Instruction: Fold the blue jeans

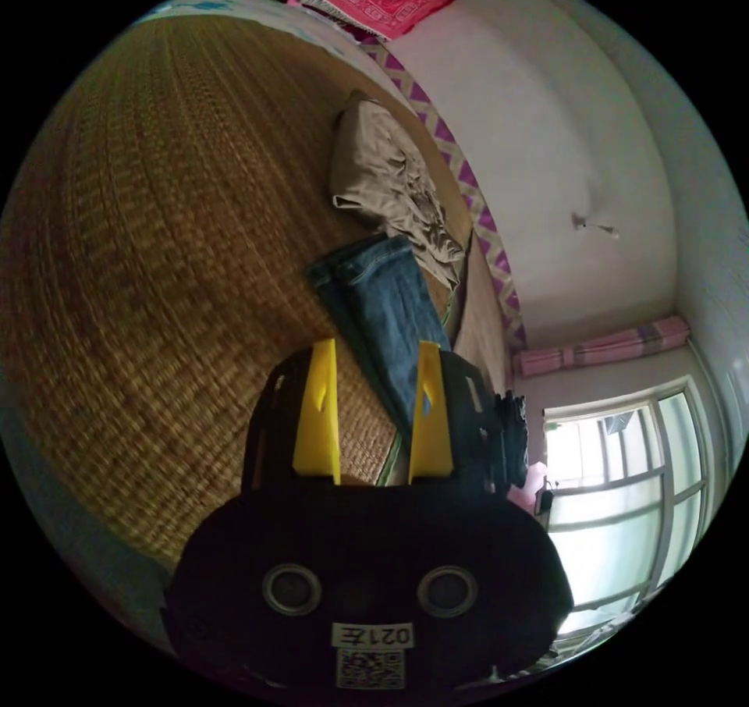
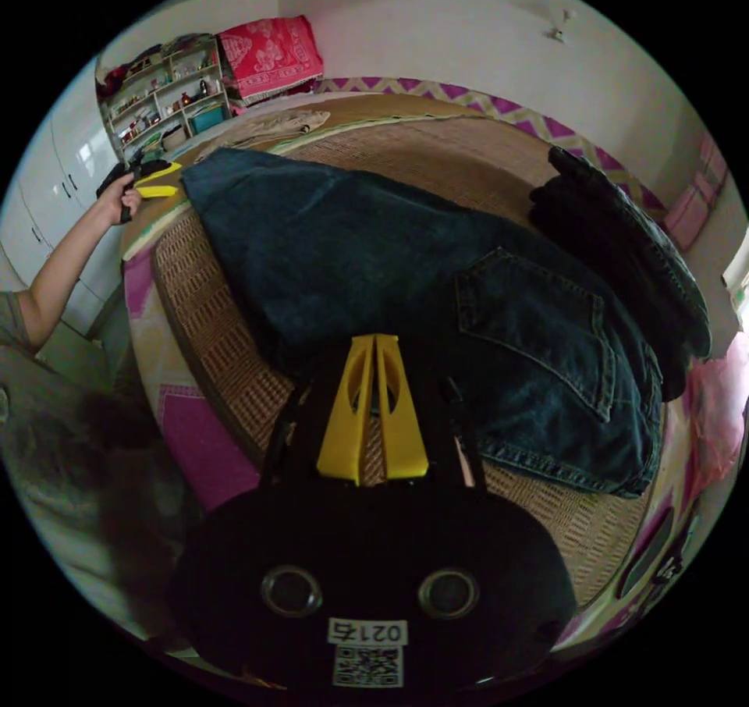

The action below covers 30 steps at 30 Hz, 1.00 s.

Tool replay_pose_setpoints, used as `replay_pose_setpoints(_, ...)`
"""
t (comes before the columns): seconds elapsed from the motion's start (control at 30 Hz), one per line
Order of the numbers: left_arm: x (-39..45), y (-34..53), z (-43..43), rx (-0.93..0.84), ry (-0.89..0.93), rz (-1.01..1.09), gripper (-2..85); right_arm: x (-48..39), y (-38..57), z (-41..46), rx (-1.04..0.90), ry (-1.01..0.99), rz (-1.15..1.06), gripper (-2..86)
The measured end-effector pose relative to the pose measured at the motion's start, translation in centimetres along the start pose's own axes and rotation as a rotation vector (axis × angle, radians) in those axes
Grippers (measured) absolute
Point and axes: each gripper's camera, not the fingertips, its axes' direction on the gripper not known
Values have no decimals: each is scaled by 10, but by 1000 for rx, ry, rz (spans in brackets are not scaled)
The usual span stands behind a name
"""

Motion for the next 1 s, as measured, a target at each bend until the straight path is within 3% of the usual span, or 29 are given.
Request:
replay_pose_setpoints(0.17, -7, 11, 25, 10, -4, -60, 48, 6, 4, 0, 1, -15, 17, -6)
replay_pose_setpoints(0.27, -21, 27, 36, 24, 121, -115, 3, 9, 7, -1, 2, -14, 22, -6)
replay_pose_setpoints(0.37, -8, 53, 33, 86, 261, -37, -5, 16, 11, -2, 3, -33, 33, -6)
replay_pose_setpoints(0.47, 44, 89, 23, 135, 260, 131, -7, 28, 16, -3, 7, -76, 53, -6)
replay_pose_setpoints(0.7, 264, 268, 46, 169, 47, 892, -9, 45, 66, -62, 238, -86, 92, -7)
replay_pose_setpoints(0.83, 348, 405, 129, 32, 19, 1188, -9, 60, 117, -90, 318, -99, 188, -7)
replay_pose_setpoints(1.0, 357, 536, 289, -248, -152, 1312, -9, 77, 174, -106, 334, -77, 286, -6)
